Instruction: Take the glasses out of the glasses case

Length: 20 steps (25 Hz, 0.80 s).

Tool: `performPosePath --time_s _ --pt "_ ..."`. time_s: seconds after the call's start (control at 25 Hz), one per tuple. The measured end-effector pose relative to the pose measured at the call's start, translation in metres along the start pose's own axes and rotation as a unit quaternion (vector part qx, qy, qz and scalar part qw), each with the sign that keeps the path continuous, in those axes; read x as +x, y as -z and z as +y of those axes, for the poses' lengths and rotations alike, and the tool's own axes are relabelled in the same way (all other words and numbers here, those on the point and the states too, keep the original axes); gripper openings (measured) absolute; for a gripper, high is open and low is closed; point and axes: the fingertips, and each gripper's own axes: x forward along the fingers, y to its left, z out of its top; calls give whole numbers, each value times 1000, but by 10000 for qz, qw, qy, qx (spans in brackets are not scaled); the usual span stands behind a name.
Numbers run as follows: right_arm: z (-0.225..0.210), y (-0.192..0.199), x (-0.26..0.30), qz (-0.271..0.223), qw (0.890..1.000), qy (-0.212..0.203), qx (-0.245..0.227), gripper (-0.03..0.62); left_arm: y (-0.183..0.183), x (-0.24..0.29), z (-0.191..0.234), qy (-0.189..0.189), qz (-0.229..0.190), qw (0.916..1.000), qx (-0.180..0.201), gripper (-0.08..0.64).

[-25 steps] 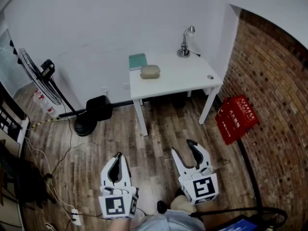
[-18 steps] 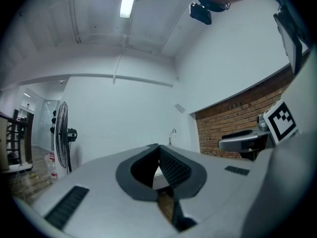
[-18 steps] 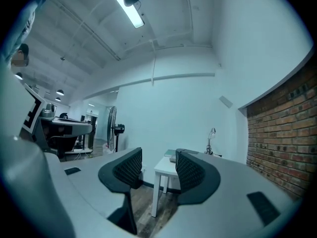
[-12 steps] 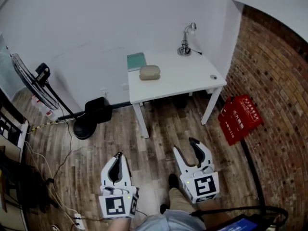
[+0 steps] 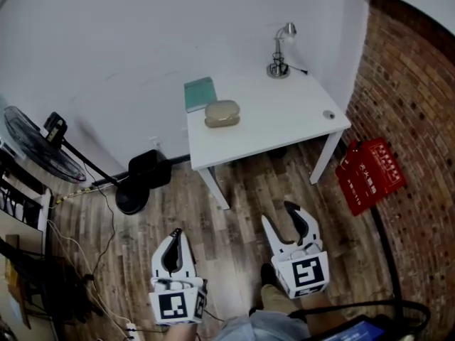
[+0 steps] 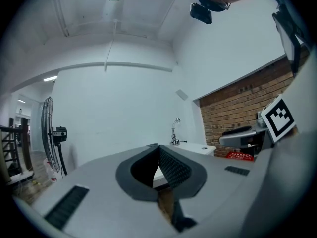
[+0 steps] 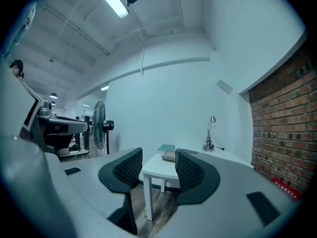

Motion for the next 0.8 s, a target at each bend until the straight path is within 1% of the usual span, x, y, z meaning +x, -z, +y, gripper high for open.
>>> performPosePath --time_s 0.2,0.4,0.56,0.68,0.8 --pt "-33 -1 41 -18 9999 -57 128 222 -12 56 -11 20 9 9999 100 6" --pt "-56 -7 80 -112 9998 -91 127 219 -25 99 -8 -19 -92 9998 177 6" --pt "-73 -14 102 -204 9997 -122 99 215 -34 122 -9 -91 -166 9996 218 6" --pt "-87 -18 113 -253 9995 -117 128 212 -39 134 -13 -116 -221 9995 172 6" --pt "-92 -20 126 -259 9995 -130 151 210 -41 142 -4 -212 -210 9995 139 6"
